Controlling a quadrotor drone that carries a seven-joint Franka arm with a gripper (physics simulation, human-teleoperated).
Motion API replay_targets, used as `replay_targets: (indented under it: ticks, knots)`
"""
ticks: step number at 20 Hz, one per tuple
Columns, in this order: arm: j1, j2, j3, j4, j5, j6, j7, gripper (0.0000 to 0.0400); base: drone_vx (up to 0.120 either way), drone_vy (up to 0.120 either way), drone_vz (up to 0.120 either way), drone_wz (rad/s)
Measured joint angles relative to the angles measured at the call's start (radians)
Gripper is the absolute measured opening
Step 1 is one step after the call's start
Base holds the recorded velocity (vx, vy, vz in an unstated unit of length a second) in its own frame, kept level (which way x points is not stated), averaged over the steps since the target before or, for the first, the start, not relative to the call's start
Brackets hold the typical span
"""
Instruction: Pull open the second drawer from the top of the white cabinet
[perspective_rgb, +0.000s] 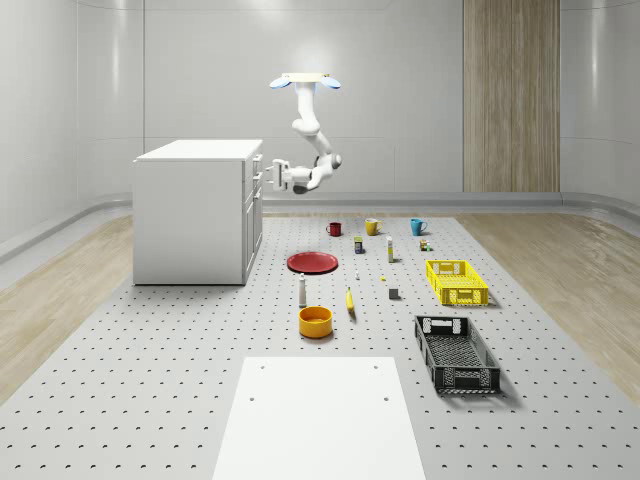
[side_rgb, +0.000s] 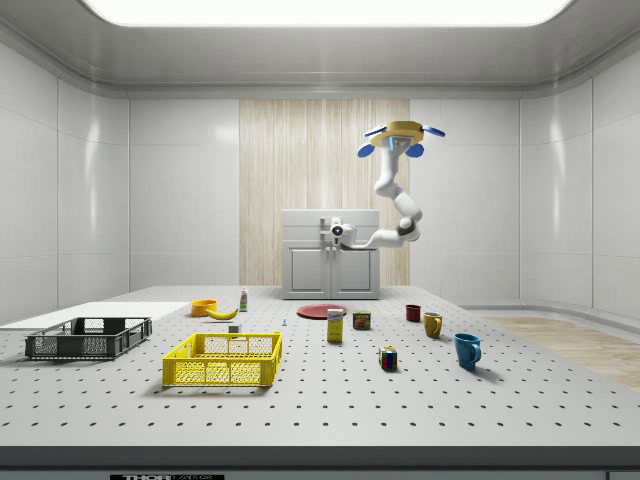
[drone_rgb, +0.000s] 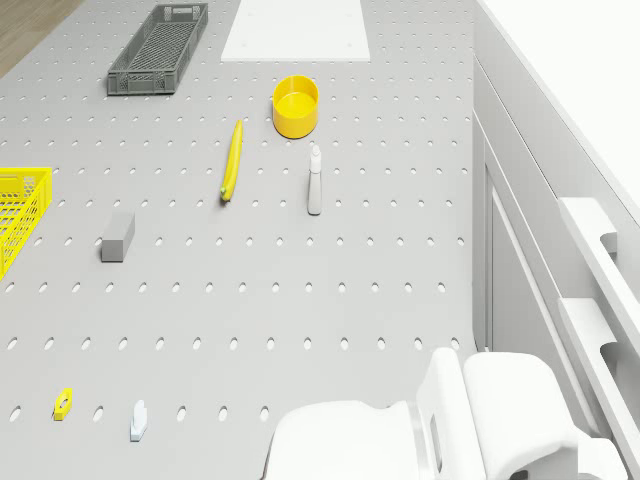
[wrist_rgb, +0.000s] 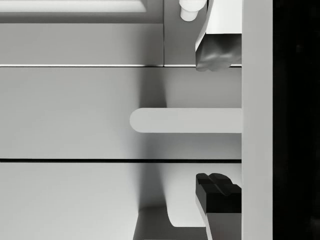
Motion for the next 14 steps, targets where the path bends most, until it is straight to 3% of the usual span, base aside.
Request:
replay_targets:
  ticks: [14]
  knots:
    - [-0.039,0.054,0.071,0.037,0.065,-0.008,-0.002,0.03,0.0,0.0,0.0,0.0]
